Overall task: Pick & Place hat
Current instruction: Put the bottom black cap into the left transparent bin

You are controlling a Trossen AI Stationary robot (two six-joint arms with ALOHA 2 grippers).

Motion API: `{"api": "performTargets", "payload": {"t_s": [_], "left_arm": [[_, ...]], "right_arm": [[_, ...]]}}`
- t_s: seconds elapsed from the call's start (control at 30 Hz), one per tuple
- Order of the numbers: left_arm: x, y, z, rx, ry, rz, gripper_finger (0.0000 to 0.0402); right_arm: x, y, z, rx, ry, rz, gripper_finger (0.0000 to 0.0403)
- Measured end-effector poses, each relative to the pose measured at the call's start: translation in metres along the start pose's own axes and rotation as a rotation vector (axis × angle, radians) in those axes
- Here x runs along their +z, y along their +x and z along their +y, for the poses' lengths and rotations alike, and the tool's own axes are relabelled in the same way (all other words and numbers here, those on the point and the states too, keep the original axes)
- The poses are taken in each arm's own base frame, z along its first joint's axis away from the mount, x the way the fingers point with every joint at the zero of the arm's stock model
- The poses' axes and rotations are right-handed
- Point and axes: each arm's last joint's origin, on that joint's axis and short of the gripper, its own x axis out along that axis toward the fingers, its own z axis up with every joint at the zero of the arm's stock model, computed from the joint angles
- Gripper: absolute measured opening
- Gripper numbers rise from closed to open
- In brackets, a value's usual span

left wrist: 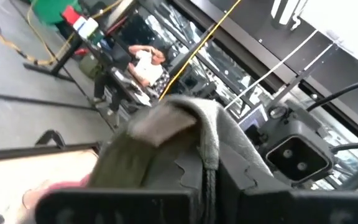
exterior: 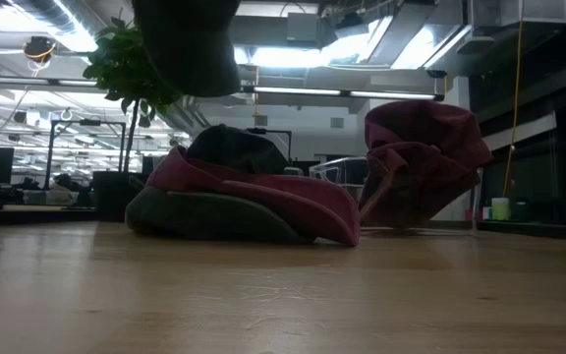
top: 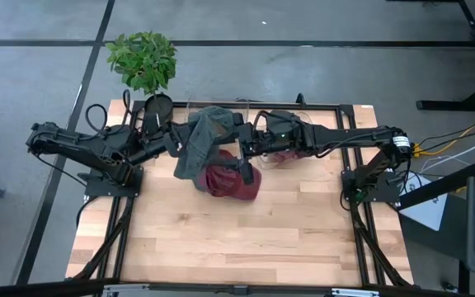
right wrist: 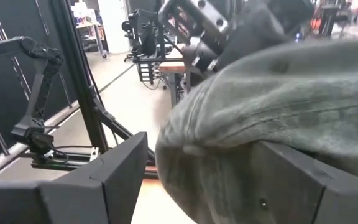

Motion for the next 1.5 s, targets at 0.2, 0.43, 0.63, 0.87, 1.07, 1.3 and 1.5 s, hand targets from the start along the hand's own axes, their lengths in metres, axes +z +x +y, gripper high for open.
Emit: {"api": "performTargets", "payload": {"t_s": [0.2,0.43,0.63,0.87,1.07,1.3,1.5], "left_arm": [[0.005,0.000,-0.002,0.008,0.072,-0.064,0.0012],[0.005,0.000,-0.002,0.011,0.121,-0.065,0.0012],[0.005,0.000,-0.002,0.018,0.160,-0.069,0.0012],[0.005,0.000,-0.002,0.014,0.165,-0.066,0.0012],[0.005,0.000,-0.003,0.009,0.166,-0.062,0.0012],[0.004,0.000,-0.003,-0.023,0.164,-0.042,0.0013],[0.002,0.000,-0.005,-0.114,0.140,0.027,0.0013]], "right_arm": [[-0.003,0.000,-0.001,-0.008,0.187,0.036,0.0276],[-0.007,-0.002,-0.011,-0.099,0.472,0.052,0.0276],[-0.011,-0.005,-0.025,-0.159,0.604,0.074,0.0276],[-0.013,-0.008,-0.035,-0.222,0.599,0.090,0.0268],[-0.015,-0.008,-0.037,-0.235,0.578,0.108,0.0184],[-0.015,-0.009,-0.038,-0.237,0.512,0.113,0.0025],[-0.019,-0.010,-0.041,-0.285,0.476,0.149,0.0040]]}}
